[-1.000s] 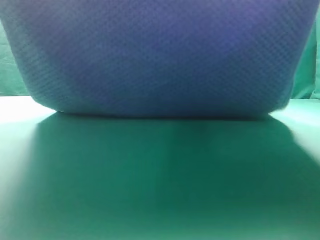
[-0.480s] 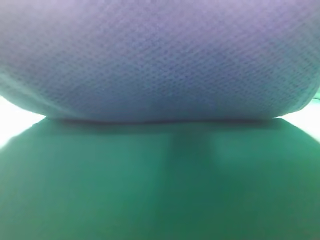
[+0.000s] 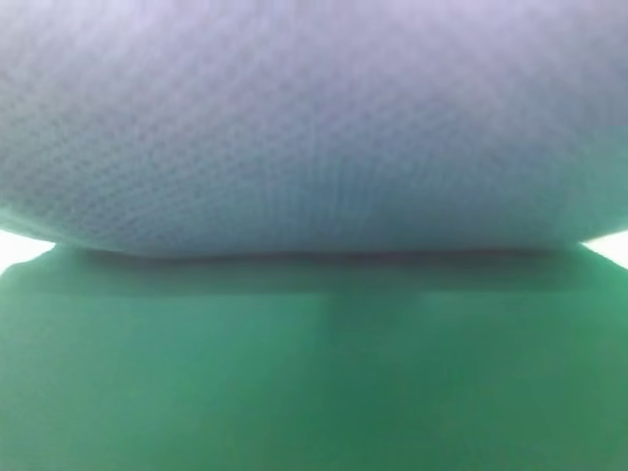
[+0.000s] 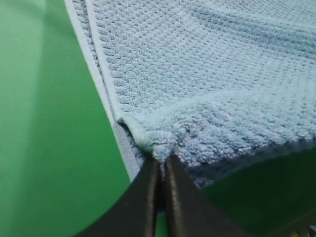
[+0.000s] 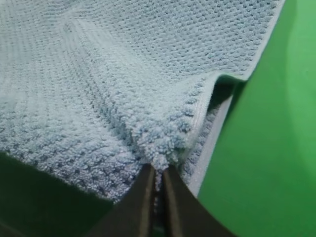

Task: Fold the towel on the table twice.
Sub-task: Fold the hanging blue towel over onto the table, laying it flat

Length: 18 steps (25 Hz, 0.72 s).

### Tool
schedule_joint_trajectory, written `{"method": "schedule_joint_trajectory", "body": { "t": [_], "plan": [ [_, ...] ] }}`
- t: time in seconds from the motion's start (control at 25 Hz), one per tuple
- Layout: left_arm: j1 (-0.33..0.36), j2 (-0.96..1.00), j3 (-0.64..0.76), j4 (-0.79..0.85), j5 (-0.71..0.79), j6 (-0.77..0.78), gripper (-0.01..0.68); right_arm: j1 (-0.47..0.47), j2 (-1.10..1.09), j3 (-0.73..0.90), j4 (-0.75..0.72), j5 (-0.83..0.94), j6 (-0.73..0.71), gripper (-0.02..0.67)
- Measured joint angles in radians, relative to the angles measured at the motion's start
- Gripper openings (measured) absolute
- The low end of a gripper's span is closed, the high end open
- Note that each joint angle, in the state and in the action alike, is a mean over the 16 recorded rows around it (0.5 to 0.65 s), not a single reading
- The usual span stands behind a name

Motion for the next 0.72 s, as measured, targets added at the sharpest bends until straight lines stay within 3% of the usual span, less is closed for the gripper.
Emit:
{"method": "schedule_joint_trajectory", "body": {
  "t": [0.36, 0.72],
  "plan": [
    [0.000, 0.084, 0.002, -0.038, -0.101, 0.043, 0.000, 0.000, 0.128, 0.021, 0.010, -0.088, -0.004, 0.000],
    [0.000, 0.298, -0.050, -0.119, -0.286, 0.133, 0.000, 0.000, 0.358, -0.087, 0.006, -0.188, -0.035, 0.000]
  ]
}}
